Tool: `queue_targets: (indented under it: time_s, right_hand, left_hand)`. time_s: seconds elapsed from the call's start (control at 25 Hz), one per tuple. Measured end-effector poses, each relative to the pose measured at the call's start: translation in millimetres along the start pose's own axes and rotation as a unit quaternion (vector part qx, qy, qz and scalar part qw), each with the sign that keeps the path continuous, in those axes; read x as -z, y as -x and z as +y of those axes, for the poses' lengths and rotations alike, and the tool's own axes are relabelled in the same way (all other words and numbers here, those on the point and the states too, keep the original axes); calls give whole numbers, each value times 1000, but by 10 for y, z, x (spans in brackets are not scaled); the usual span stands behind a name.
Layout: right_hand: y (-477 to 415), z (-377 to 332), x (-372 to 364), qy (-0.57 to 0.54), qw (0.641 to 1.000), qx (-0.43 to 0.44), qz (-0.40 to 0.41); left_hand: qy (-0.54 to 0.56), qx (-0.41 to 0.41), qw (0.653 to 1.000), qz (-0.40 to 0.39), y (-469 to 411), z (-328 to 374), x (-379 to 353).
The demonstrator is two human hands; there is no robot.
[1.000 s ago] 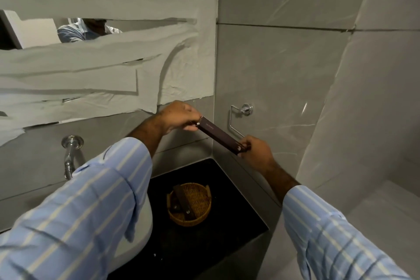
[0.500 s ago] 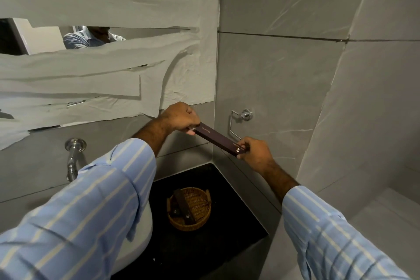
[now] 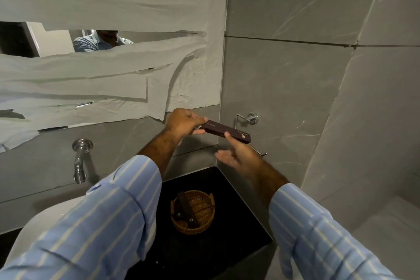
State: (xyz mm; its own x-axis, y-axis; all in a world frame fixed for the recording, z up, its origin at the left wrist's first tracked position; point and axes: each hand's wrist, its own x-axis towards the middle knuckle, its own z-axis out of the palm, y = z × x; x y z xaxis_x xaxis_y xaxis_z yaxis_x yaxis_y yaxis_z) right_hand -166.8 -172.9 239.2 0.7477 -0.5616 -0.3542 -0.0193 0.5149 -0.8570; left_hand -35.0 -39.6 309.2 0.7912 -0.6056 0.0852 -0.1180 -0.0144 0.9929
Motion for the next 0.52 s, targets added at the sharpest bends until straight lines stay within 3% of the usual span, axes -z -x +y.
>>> queue_targets:
  time_s: [0.12, 0.28, 0.44, 0.52]
  right_hand:
    - [-4, -102, -298, -235, 971, 5, -37]
    - [72, -214, -374, -278, 959, 9, -55]
    - [71, -203, -437, -239, 969, 16, -55]
    - [67, -220, -465, -201, 977, 42, -53]
  left_hand:
    - [107, 36, 993, -32, 78, -71, -9]
    - [253, 77, 962, -59, 90, -193, 102]
    - [68, 25, 995, 67, 71, -339, 103]
    - [66, 13, 995, 74, 59, -390, 67]
